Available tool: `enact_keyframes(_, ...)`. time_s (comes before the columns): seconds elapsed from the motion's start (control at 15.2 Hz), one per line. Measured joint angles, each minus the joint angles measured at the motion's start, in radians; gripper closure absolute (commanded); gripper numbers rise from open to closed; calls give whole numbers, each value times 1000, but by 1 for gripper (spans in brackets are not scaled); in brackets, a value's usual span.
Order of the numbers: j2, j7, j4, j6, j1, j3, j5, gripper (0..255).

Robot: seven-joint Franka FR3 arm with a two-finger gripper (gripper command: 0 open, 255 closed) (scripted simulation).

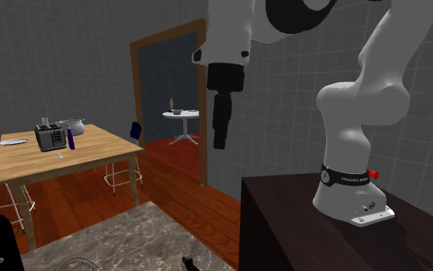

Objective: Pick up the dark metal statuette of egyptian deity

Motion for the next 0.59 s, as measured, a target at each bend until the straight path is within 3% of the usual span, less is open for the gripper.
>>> enact_keyframes(0.33,164,138,-33,174,-16,76,-7,0)
enact_keyframes(0.59,329,276,-13,298,-40,131,-59,0)
